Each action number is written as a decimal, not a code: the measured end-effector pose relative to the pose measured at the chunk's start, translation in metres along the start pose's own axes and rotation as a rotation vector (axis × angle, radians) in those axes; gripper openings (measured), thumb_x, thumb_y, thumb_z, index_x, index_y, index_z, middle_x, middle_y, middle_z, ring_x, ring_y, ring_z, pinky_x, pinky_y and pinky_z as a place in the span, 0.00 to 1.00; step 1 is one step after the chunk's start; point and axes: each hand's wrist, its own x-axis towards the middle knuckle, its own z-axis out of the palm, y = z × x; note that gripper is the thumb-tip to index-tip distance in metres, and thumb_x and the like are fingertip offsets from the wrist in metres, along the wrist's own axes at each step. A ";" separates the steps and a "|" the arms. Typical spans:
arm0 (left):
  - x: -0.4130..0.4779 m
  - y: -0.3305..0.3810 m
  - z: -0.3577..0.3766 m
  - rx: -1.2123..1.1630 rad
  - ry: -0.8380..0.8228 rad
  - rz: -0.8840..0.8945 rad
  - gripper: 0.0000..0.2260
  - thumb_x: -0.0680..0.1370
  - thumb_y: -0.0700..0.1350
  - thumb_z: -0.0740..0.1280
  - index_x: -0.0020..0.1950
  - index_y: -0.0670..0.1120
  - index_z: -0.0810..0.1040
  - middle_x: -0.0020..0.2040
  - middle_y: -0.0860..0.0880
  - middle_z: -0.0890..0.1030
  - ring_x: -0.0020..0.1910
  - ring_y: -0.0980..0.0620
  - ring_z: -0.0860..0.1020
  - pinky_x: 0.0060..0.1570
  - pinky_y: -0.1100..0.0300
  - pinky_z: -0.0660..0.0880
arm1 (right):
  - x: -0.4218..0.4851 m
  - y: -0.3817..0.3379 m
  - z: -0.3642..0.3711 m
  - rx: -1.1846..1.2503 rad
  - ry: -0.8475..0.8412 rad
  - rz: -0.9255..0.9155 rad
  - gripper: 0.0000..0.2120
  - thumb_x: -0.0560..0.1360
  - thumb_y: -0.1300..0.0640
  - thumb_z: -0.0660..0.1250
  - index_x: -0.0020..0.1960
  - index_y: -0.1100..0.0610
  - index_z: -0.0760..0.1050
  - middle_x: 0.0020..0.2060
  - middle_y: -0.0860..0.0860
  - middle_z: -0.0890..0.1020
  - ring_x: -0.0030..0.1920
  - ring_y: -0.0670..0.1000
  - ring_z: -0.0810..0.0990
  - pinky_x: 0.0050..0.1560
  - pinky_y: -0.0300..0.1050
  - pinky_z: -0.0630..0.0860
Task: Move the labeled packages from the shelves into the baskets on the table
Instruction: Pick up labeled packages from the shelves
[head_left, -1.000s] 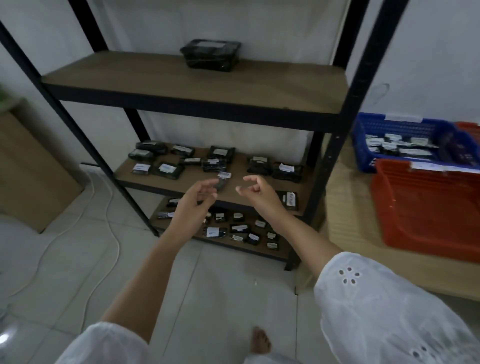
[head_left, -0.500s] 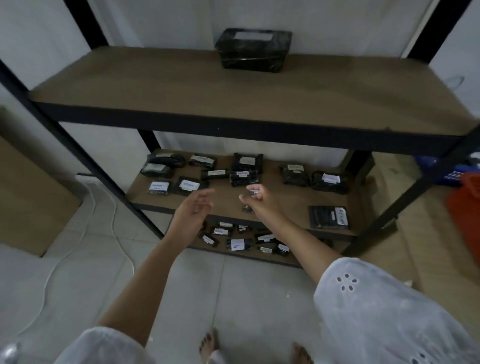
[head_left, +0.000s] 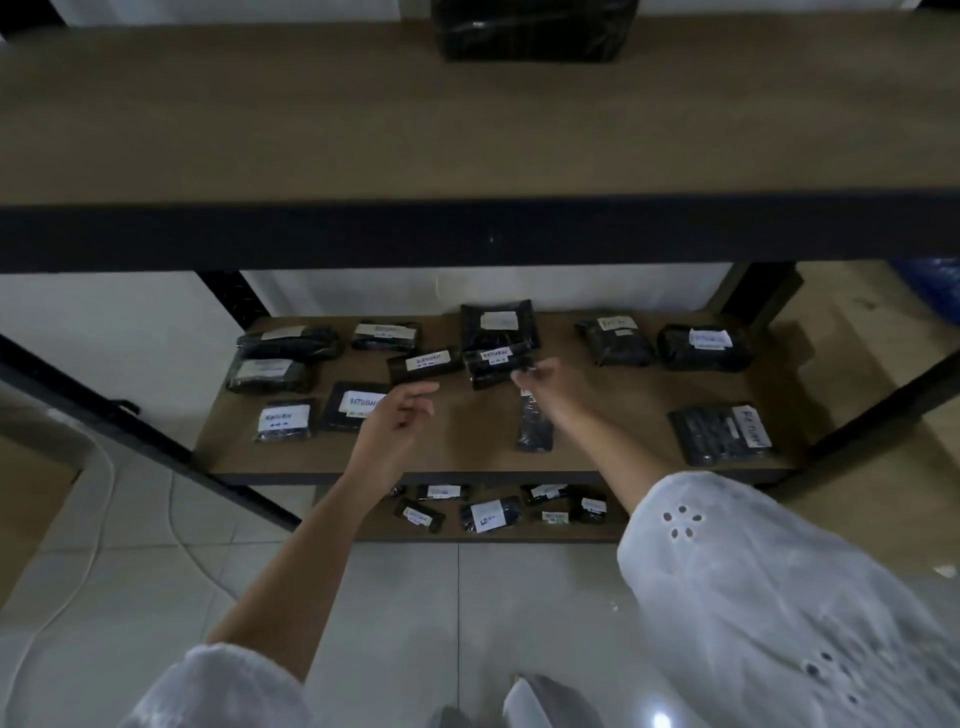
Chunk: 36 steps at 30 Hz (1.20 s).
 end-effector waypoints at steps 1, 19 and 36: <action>0.009 -0.011 0.004 0.007 0.006 0.011 0.11 0.79 0.39 0.62 0.58 0.53 0.76 0.45 0.58 0.78 0.46 0.64 0.75 0.45 0.71 0.70 | 0.014 0.005 0.006 -0.106 0.028 -0.002 0.28 0.76 0.41 0.63 0.66 0.60 0.71 0.63 0.57 0.76 0.65 0.58 0.72 0.66 0.54 0.68; 0.073 -0.099 0.005 0.309 0.298 0.078 0.10 0.78 0.41 0.62 0.55 0.54 0.77 0.57 0.48 0.73 0.58 0.52 0.69 0.56 0.59 0.70 | 0.097 0.008 0.075 -0.066 0.317 0.055 0.42 0.66 0.40 0.74 0.70 0.61 0.61 0.68 0.57 0.66 0.68 0.59 0.65 0.66 0.51 0.63; 0.111 -0.101 -0.034 0.705 0.205 -0.593 0.37 0.71 0.54 0.73 0.70 0.40 0.57 0.69 0.32 0.61 0.70 0.33 0.57 0.67 0.44 0.59 | 0.050 0.014 0.080 0.871 0.189 0.196 0.23 0.70 0.60 0.73 0.63 0.58 0.71 0.51 0.51 0.79 0.50 0.51 0.79 0.52 0.34 0.77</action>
